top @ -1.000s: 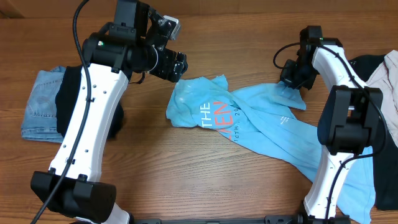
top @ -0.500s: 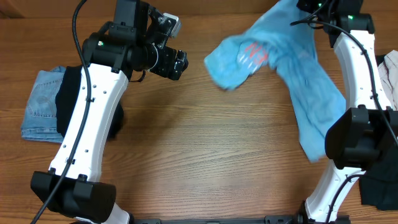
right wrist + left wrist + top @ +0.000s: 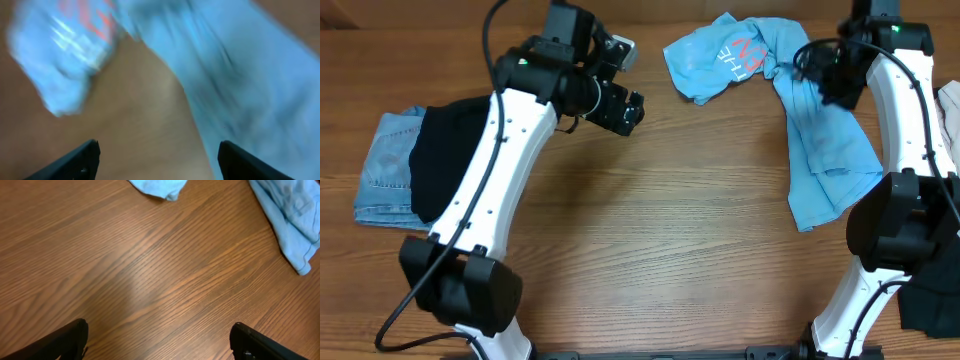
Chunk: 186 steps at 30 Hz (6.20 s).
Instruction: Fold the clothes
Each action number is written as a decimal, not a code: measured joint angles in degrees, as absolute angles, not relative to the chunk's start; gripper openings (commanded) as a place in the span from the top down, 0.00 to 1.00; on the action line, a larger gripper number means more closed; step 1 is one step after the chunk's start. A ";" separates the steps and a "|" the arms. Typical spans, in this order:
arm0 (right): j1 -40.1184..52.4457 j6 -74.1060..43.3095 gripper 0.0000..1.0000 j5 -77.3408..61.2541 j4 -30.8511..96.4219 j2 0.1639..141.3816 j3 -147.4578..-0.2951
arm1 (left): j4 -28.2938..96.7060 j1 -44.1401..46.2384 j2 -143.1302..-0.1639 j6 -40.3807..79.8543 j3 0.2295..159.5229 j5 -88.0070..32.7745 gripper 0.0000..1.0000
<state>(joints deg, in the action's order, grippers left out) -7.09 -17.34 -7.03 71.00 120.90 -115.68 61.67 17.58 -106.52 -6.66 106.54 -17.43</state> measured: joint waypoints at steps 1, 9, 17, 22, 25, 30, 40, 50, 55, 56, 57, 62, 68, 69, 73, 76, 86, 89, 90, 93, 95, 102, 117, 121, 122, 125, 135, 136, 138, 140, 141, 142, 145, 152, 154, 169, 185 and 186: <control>-7.09 -17.32 0.25 -6.57 73.52 120.90 -114.83 | 61.30 17.69 -106.85 -6.66 106.54 -17.43 0.07; -7.18 -16.60 0.30 -0.73 66.85 120.70 -95.24 | 60.71 17.93 -106.96 -6.66 106.54 -17.43 0.06; -7.90 -17.91 0.49 5.76 55.86 120.55 -89.03 | 61.36 17.91 -106.96 -6.66 106.54 -17.43 0.07; -7.90 -18.72 0.96 6.52 54.52 120.55 -87.79 | 61.73 17.93 -106.96 -6.66 106.54 -17.43 0.09; -7.90 -18.35 0.96 7.09 57.32 120.44 -87.88 | 61.71 17.93 -106.96 -6.66 106.54 -17.43 0.12; -7.60 -15.97 0.96 5.15 63.00 114.34 -90.32 | 60.47 17.93 -106.96 -6.66 106.54 -17.39 0.14; -0.27 -12.19 0.96 0.14 60.36 76.86 -95.29 | 56.60 17.91 -106.96 -6.68 106.54 -17.45 0.00; -0.30 -11.94 0.96 0.01 55.11 59.33 -95.24 | 54.33 18.41 -107.07 -6.87 106.54 -21.19 0.00; -0.30 -11.97 0.96 -0.01 55.31 58.98 -95.24 | 53.91 21.06 -109.84 -7.75 106.56 -21.76 0.02; -0.30 -11.99 0.96 -0.21 55.40 59.42 -95.24 | 53.76 21.63 -110.85 -7.77 106.56 -21.96 0.07; -0.30 -11.97 0.96 -0.71 55.33 59.81 -95.24 | 53.32 22.35 -112.29 -7.77 106.56 -22.26 0.08; -0.30 -11.94 0.96 -6.59 55.02 60.36 -95.26 | 47.44 25.23 -117.30 -7.97 106.43 -24.16 0.00; -0.30 -11.97 0.96 -10.66 55.29 60.38 -95.79 | 40.05 25.47 -118.65 -8.14 106.54 -22.15 0.08; -0.30 -11.97 0.96 -11.38 55.48 60.38 -95.79 | 38.89 25.47 -119.63 -8.14 106.56 -21.65 0.09; -0.30 -11.97 0.96 -12.78 56.80 60.38 -95.85 | 34.00 25.47 -126.67 -7.97 106.85 -20.03 0.15; -0.30 -11.97 0.96 -13.23 58.04 60.38 -95.90 | 29.82 25.47 -131.61 -7.57 106.83 -19.27 0.21; -0.30 -11.94 0.96 -13.74 59.90 60.38 -95.92 | 22.39 25.80 -135.96 -6.52 106.83 -18.61 0.54; -0.30 -11.97 0.96 -13.74 60.03 60.38 -95.92 | 22.37 26.57 -137.88 -5.89 106.83 -18.44 0.96; -0.30 -11.92 0.96 -13.74 60.07 60.38 -95.92 | 22.48 26.85 -138.74 -5.78 106.83 -18.41 0.96; -0.30 -11.22 0.96 -13.58 60.29 60.38 -95.92 | 22.63 27.03 -139.09 -4.99 107.22 -18.39 0.96; -0.30 -10.87 0.96 -12.49 60.88 60.38 -95.92 | 25.06 26.92 -138.93 -4.49 107.96 -18.31 0.96; -0.34 -14.00 0.96 2.74 65.69 60.38 -96.01 | 40.32 23.00 -127.46 -3.53 113.65 -11.07 0.96; -4.14 -19.51 0.92 22.79 70.87 62.89 -96.49 | 57.28 17.54 -87.64 -5.10 117.49 8.71 0.96; -4.95 -20.58 0.91 21.74 70.63 64.31 -96.49 | 58.33 17.54 -84.12 -5.13 117.47 11.77 0.96; -4.95 -20.75 0.90 20.49 70.59 64.34 -96.49 | 58.33 17.54 -83.40 -5.13 117.47 12.01 0.96; -4.95 -20.71 0.82 15.27 72.95 64.82 -96.64 | 58.35 17.54 -81.84 -5.13 117.47 11.99 0.96; -5.15 -12.75 0.51 -8.25 70.83 87.96 -89.95 | 58.30 17.54 -81.87 -5.13 117.47 11.38 0.96; -5.15 -11.46 0.50 -10.76 69.54 91.05 -89.36 | 58.30 17.54 -81.87 -5.13 117.47 11.35 0.96; -4.84 -9.85 0.48 -14.52 66.30 96.79 -88.88 | 58.28 17.54 -81.89 -5.13 117.47 11.35 0.96; -3.99 -8.03 0.44 -18.11 62.59 102.35 -88.79 | 58.28 17.54 -81.89 -5.13 117.47 11.35 0.96; -3.20 -7.18 0.43 -19.59 60.99 104.62 -88.79 | 58.28 17.54 -81.89 -5.13 117.47 11.35 0.96; -2.02 -6.24 0.40 -21.06 58.85 107.09 -88.79 | 58.15 17.54 -81.89 -5.13 117.47 11.35 0.96; 2.04 -4.69 0.39 -22.94 55.11 112.64 -88.79 | 57.45 17.54 -81.89 -5.13 117.47 11.35 0.96; 7.84 -6.13 0.42 -22.09 47.68 121.75 -88.79 | 57.43 17.54 -81.89 -5.13 117.47 11.35 0.96; 7.75 -7.51 0.42 -20.10 47.27 123.17 -88.79 | 57.43 17.54 -81.89 -5.13 117.47 11.35 0.96; 10.79 -14.37 0.96 -17.15 41.60 123.59 -86.83 | 57.45 17.54 -81.89 -5.13 117.47 11.14 0.96; -2.31 -13.67 0.96 -4.16 54.19 83.61 -88.62 | 52.05 17.54 -81.73 -7.73 117.47 11.11 0.96; -3.75 -13.69 0.96 -3.40 54.68 79.66 -88.95 | 51.62 17.54 -81.30 -8.12 117.47 11.05 0.96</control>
<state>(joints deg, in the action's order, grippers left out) -3.75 -13.69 -3.40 54.68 79.66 -88.95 51.62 17.54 -81.30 -8.12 117.47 11.05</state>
